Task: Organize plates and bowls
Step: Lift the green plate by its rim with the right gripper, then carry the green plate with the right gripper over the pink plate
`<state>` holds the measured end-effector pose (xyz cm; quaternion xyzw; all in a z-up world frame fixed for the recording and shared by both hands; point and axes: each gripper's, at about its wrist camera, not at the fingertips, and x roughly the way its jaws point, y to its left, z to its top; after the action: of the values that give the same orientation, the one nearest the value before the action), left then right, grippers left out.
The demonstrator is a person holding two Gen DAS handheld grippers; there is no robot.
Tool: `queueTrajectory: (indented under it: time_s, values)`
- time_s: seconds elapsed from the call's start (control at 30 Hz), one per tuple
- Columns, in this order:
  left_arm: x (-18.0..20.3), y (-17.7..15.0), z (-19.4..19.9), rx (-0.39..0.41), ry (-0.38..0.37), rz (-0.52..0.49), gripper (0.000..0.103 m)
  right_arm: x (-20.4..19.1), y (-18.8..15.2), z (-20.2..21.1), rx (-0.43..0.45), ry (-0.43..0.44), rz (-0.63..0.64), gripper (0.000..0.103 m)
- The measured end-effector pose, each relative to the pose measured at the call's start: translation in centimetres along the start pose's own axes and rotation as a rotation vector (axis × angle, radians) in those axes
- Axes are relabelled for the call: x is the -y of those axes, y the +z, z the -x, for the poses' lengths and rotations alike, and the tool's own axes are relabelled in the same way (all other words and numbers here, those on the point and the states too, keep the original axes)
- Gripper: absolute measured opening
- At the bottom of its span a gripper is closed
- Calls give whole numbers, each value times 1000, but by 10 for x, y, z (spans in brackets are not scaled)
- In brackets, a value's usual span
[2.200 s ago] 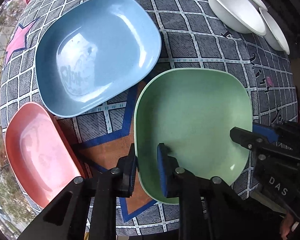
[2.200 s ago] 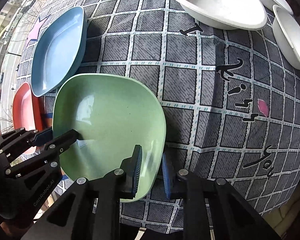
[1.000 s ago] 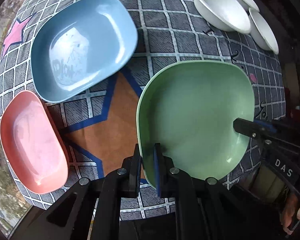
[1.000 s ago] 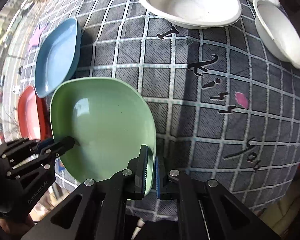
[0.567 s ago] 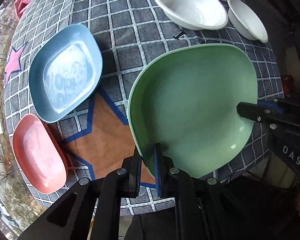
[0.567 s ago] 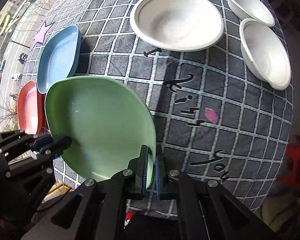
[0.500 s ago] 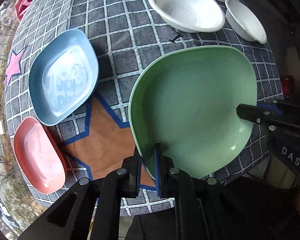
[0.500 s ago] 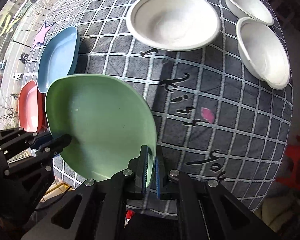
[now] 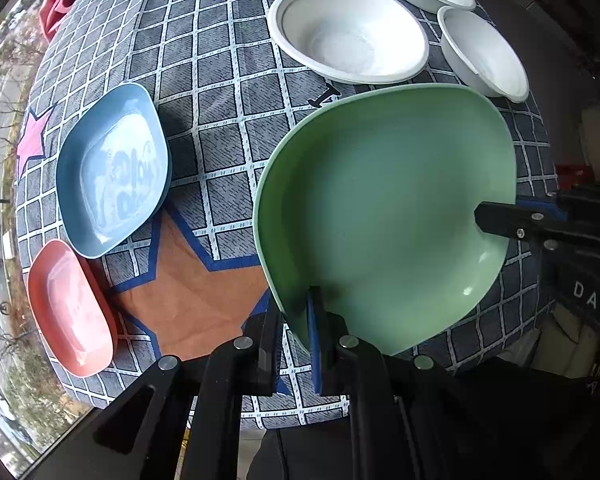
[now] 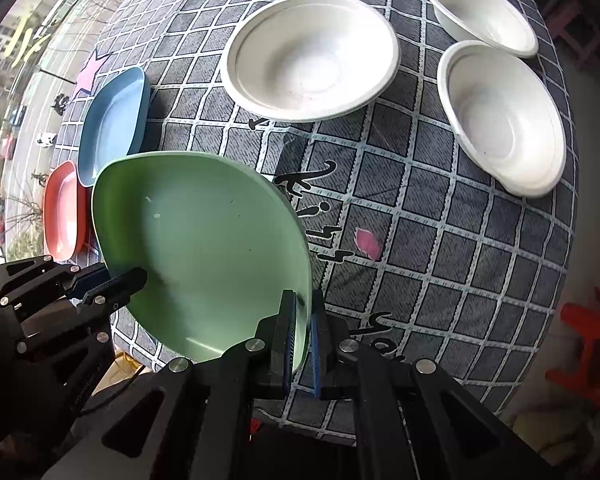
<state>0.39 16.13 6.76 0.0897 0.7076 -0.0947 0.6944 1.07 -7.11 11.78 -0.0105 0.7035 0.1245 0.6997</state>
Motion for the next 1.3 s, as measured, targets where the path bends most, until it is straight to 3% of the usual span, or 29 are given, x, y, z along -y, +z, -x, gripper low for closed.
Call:
queueTrajectory:
  time_s: [0.33,0.83,1.3]
  values:
    - [-12,-12,-6,-8,17,37,12,-46,12,-16,-15,-18,58,8]
    - [-47,-21,0,-4,-22,85,12,-90,14,-25,-31,-55,96,8]
    - [-101,-60,1,14,-35,157,12,-168,16,-46,-49,-98,186,8]
